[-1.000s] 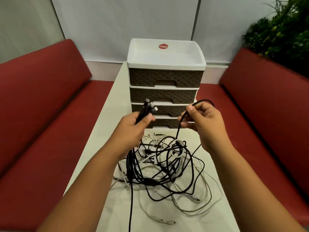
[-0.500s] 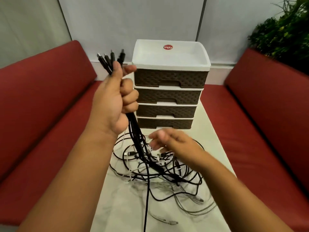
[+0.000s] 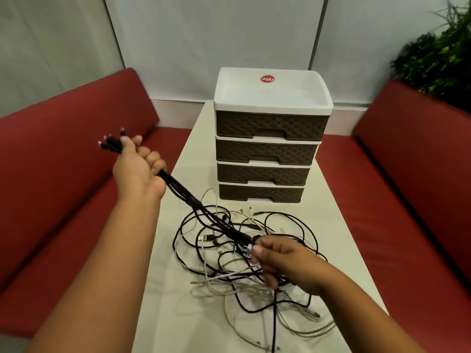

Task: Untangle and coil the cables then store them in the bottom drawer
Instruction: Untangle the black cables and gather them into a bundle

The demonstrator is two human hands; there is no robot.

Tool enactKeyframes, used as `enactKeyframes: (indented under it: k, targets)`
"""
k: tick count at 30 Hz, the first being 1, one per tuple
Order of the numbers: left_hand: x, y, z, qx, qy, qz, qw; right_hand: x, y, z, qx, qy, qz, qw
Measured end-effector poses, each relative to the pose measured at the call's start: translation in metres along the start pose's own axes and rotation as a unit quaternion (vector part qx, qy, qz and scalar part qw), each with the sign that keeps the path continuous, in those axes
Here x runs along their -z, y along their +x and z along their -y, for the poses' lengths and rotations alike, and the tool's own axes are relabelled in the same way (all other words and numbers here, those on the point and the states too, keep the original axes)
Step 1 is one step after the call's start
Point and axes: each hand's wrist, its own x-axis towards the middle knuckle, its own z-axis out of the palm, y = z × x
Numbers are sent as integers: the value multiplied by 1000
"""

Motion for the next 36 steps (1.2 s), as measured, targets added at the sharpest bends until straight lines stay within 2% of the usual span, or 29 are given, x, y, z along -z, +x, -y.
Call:
enactKeyframes:
  k: [3,6,9,14,17,19,20,21,22,23,24,26,27,28,31,33,36]
  targets:
    - [34,15,20,35,55,-70,995,13,-3,9,16,77,-37,996]
    - [65,15,39,124,157,-84,976,21,-6,32,36,78,-66,994]
    - [85,3,51,208,274,-49,938,25,-11,58,49,100,-84,990]
    - [89,-22,53,270,444,50,853,23,-13,85,79,118,-114,983]
    - [84,-32,47,242,590,75,766,19,-7,89,84,115,-121,982]
    - [77,-39,43,135,708,84,688,16,-3,89,79,113,-131,982]
    - [71,-46,41,73,733,94,670,14,0,89,76,117,-136,981]
    - [64,-57,40,29,726,116,677,12,3,90,72,127,-141,979]
    - [54,-71,39,25,692,158,704,10,6,92,71,146,-143,976]
    - [44,-87,40,52,643,221,731,7,9,94,72,175,-142,972]
    - [34,-104,43,91,592,299,743,4,13,98,73,209,-137,966]
    - [20,-131,57,153,497,450,726,-4,20,108,73,273,-119,952]
    - [14,-141,64,170,453,492,724,-7,25,114,74,291,-113,947]
    - [10,-148,71,187,415,501,736,-8,29,119,78,293,-116,946]
    - [2,-156,82,242,304,456,800,-1,34,129,103,246,-145,953]
    - [-1,-151,86,252,259,410,837,12,31,127,113,192,-156,962]
    - [-12,-138,82,246,211,364,873,28,21,103,102,83,-148,980]
